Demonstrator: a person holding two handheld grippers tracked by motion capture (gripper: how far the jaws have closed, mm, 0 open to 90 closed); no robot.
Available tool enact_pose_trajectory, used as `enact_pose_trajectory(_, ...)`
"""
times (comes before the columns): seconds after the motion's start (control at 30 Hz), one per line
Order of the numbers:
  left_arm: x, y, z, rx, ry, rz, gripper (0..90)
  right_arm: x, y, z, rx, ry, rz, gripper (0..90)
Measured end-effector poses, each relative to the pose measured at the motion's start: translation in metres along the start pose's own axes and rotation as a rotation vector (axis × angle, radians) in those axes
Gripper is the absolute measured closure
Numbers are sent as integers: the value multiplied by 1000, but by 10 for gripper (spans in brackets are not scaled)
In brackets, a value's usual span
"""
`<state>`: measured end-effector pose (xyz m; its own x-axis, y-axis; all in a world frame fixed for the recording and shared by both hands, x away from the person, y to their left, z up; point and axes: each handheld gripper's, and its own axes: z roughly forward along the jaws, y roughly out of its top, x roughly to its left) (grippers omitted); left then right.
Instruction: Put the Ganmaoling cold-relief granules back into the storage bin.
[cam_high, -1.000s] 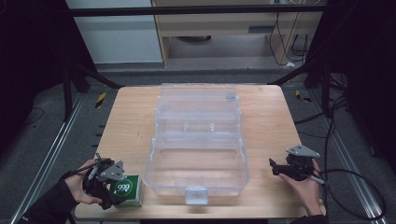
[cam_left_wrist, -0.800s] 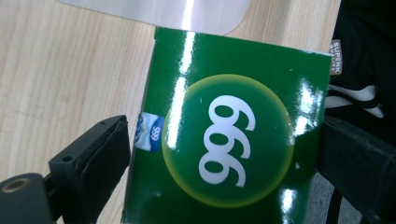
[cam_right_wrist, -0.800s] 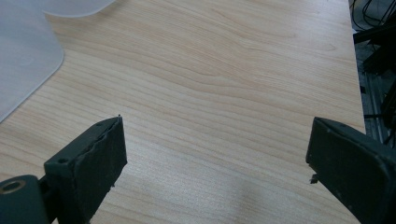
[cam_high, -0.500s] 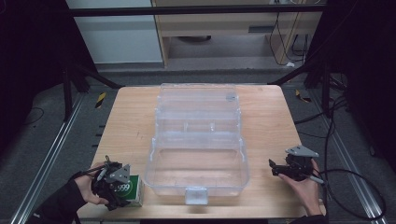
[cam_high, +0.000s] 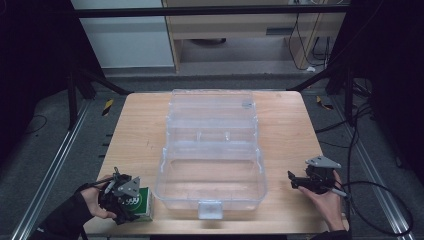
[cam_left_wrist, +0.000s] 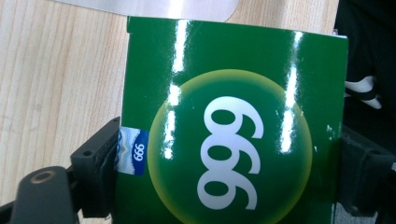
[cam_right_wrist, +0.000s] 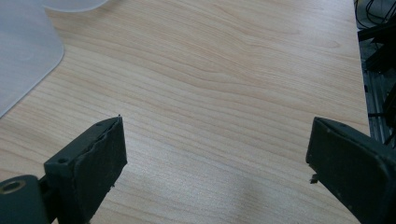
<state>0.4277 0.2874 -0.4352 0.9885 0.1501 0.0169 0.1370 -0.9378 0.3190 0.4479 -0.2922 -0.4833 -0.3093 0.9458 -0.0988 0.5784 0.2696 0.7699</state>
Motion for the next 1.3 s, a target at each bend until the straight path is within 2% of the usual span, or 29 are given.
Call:
enact_pose_trajectory(0.13, -1, -2, -2, -9, 1, 7, 142, 0, 0, 0, 2, 1, 3, 55)
enact_pose_trajectory(0.23, -2, -2, -8, -29, 0, -3, 145, 0, 0, 0, 2, 1, 3, 55)
enact_pose_trajectory(0.47, -2, 4, -37, -60, 30, -1, 147, 0, 0, 0, 1, 2, 2, 56)
enact_pose_trajectory(0.93, 0, 13, -81, -94, 74, 1, 148, 0, 0, -1, 1, 4, 5, 57)
enact_pose_trajectory(1.3, 6, 23, -104, -106, 90, 3, 149, 0, 0, -1, 0, 5, 6, 57)
